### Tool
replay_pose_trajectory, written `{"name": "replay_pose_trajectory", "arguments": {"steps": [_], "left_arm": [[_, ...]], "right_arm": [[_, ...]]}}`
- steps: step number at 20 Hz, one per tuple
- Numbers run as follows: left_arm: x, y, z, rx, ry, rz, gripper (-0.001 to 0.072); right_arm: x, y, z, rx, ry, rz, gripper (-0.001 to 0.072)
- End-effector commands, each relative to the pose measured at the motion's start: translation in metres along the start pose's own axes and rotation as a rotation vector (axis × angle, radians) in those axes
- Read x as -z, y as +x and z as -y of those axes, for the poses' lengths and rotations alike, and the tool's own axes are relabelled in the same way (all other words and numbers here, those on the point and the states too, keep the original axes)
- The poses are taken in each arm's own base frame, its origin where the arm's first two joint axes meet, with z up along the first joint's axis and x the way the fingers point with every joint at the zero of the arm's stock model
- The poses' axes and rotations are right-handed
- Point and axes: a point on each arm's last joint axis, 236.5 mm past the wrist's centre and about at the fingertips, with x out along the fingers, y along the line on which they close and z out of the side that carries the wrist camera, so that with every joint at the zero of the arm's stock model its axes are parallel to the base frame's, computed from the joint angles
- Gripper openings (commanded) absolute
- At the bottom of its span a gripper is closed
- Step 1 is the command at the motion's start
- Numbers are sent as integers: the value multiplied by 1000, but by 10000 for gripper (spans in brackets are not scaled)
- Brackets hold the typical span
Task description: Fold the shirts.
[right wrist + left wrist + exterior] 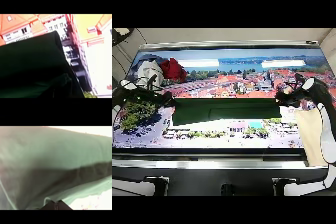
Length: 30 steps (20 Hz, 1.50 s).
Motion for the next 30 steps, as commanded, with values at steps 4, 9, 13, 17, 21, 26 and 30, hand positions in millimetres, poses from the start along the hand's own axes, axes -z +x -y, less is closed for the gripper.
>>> {"name": "replay_pose_trajectory", "arguments": {"steps": [4, 9, 13, 17, 21, 26, 30], "left_arm": [[-2, 43, -24, 9, -82, -112, 35], [6, 25, -8, 74, -64, -170, 491], [-7, -21, 10, 78, 15, -103, 435], [-11, -58, 44, 67, 98, -5, 435], [1, -72, 89, 73, 203, 24, 434], [25, -38, 138, 99, 310, -40, 338], [55, 37, 185, 121, 393, -87, 36]], "right_arm": [[-6, 44, -14, -89, 89, -28, 44], [-16, 11, -9, -106, 62, -11, 576], [17, 4, 32, -137, 211, -187, 700], [47, 34, 9, -255, 272, -329, 703], [36, 57, -13, -296, 372, -300, 632], [20, 33, -40, -378, 279, -227, 41], [6, -54, -69, -421, 97, -83, 40]]}}
